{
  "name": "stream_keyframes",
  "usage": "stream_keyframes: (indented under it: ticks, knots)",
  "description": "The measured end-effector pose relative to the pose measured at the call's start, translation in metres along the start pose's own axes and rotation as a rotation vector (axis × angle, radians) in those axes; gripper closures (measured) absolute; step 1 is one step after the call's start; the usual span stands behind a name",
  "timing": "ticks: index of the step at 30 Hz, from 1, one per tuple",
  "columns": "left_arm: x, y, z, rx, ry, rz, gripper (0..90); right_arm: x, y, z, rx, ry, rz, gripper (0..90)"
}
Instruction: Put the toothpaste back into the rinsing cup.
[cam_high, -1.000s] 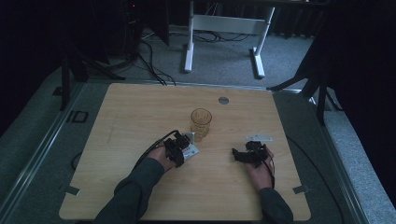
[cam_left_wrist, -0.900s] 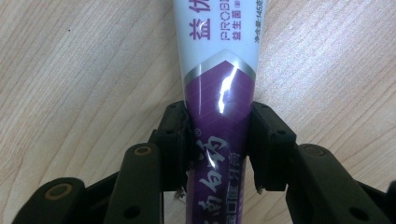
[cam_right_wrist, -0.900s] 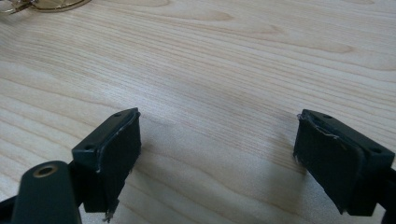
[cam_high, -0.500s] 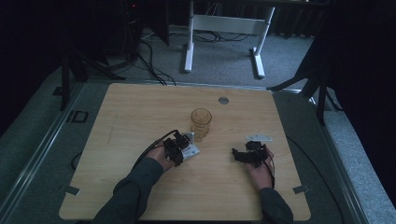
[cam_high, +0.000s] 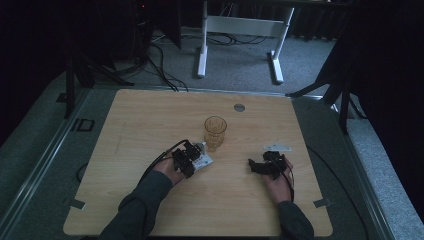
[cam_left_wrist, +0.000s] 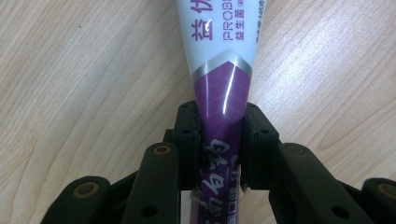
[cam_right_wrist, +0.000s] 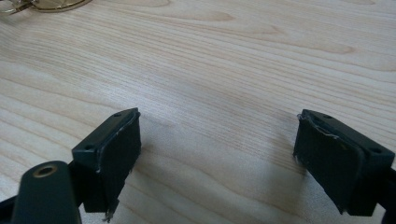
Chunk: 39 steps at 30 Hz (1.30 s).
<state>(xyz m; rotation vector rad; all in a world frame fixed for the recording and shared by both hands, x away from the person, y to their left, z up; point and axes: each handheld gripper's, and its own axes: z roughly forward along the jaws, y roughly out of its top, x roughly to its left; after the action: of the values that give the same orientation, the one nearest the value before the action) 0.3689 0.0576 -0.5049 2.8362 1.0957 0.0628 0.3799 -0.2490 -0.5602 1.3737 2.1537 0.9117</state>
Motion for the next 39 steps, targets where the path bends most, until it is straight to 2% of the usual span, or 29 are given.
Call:
stream_keyframes:
  ticks: [7,12,16,23,29,30,33,39]
  knots:
    - [0.001,-0.005,-0.008,-0.029,0.007,-0.009,71.6,0.000,0.000,0.000,0.000,0.000,0.000,14.7]
    - [0.000,-0.008,-0.016,-0.063,0.030,-0.004,71.7,0.000,0.000,0.000,0.000,0.000,0.001,14.7]
    - [0.001,-0.010,-0.022,-0.091,0.018,-0.012,71.7,0.000,0.000,0.000,0.000,0.000,0.001,14.7]
    - [0.004,-0.015,-0.034,-0.158,0.004,-0.033,71.9,0.000,0.000,0.000,0.000,0.000,0.001,14.7]
    - [0.007,-0.018,-0.044,-0.215,0.010,-0.056,71.9,0.000,0.000,0.000,0.000,0.000,0.001,14.7]
    - [0.006,-0.021,-0.048,-0.245,0.020,-0.059,71.9,0.000,0.000,0.000,0.000,0.000,0.001,14.7]
    - [0.007,-0.023,-0.052,-0.280,0.024,-0.072,71.9,0.000,0.000,0.000,0.000,0.000,0.002,14.7]
    - [0.010,-0.025,-0.057,-0.321,0.031,-0.094,72.0,0.000,0.000,0.000,0.000,0.000,0.003,14.7]
